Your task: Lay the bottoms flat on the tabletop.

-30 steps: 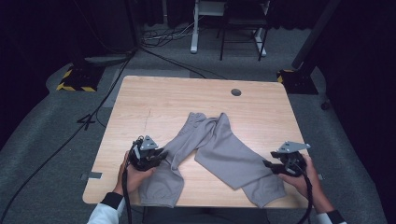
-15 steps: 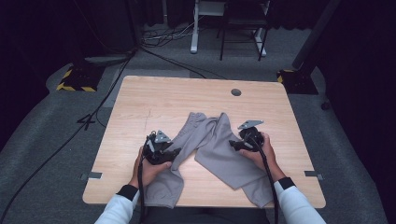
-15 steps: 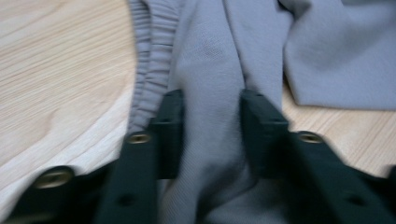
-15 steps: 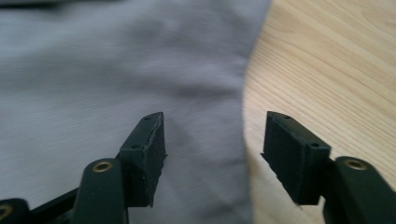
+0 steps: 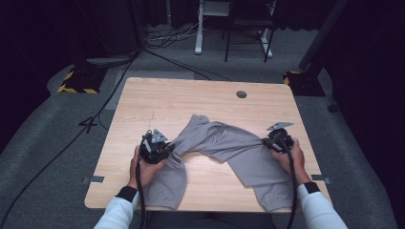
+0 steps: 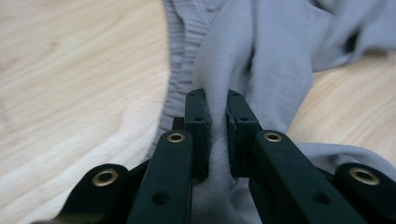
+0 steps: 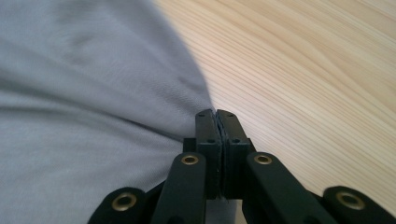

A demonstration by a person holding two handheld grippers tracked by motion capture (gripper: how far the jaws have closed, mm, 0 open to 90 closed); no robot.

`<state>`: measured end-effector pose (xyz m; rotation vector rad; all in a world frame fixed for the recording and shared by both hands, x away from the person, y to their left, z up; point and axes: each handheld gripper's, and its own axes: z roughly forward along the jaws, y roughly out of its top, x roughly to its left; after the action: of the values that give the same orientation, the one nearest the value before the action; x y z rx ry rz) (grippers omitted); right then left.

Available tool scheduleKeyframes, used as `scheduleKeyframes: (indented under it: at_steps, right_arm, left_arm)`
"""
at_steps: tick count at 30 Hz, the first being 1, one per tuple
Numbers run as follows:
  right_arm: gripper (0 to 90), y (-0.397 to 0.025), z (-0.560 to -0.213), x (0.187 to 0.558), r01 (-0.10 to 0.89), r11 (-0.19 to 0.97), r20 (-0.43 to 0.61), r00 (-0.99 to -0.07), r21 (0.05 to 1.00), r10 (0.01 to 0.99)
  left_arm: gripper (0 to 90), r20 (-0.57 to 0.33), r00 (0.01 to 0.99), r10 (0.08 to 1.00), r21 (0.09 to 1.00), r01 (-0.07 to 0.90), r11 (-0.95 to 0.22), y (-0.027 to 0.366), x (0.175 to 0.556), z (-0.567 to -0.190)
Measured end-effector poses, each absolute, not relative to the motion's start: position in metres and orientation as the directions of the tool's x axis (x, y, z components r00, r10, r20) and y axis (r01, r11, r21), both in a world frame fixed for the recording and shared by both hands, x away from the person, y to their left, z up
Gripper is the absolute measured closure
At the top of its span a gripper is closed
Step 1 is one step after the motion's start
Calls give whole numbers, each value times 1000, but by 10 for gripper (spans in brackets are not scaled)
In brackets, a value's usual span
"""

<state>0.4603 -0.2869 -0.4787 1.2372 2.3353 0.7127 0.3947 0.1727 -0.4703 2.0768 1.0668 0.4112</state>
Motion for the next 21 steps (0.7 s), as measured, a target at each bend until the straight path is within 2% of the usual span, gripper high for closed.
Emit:
scheduleKeyframes:
  at_steps: [2, 6, 8, 9, 11, 12, 13, 15, 17, 18, 19, 20, 21]
  right_arm:
    - [883, -317, -475, 457, 665, 431, -107, -471, 610, 876]
    - [882, -350, -468, 447, 684, 374, -74, -426, 626, 902]
    - [882, -360, -466, 438, 677, 373, -75, -427, 634, 901]
    - [882, -360, -466, 438, 677, 373, -75, -427, 634, 901]
    - [882, -369, -463, 426, 661, 390, -60, -464, 641, 884]
    - [880, -373, -460, 413, 638, 410, -36, -514, 652, 857]
    - [880, -373, -460, 413, 638, 410, -36, -514, 652, 857]
    - [875, -372, -454, 394, 563, 461, 17, -646, 686, 763]
    - [876, -368, -452, 388, 544, 481, 19, -676, 688, 737]
    - [876, -362, -449, 383, 531, 503, 9, -694, 682, 720]
    - [877, -345, -447, 370, 469, 552, 32, -780, 690, 624]
    - [877, -345, -447, 370, 469, 552, 32, -780, 690, 624]
    - [876, -327, -450, 361, 434, 604, 22, -823, 668, 568]
  left_arm:
    - [822, -67, 595, 801, 756, 555, -349, 177, 395, -466]
    - [823, -85, 615, 784, 770, 540, -340, 177, 395, -461]
    - [832, -22, 644, 764, 762, 506, -405, 170, 385, -458]
    - [835, -22, 644, 764, 762, 506, -405, 170, 385, -458]
    - [835, 17, 655, 756, 756, 486, -438, 168, 378, -457]
    - [839, 4, 663, 749, 747, 496, -443, 170, 373, -460]
    - [838, 4, 663, 749, 747, 496, -443, 170, 373, -460]
    - [836, -53, 685, 727, 730, 523, -440, 174, 367, -467]
    - [832, -72, 696, 714, 729, 526, -439, 174, 362, -469]
    - [828, -90, 709, 700, 720, 531, -446, 173, 357, -470]
    - [815, -104, 728, 677, 710, 532, -462, 172, 353, -470]
    - [815, -107, 739, 665, 706, 528, -473, 170, 349, -470]
    - [809, -118, 771, 626, 684, 521, -511, 165, 339, -473]
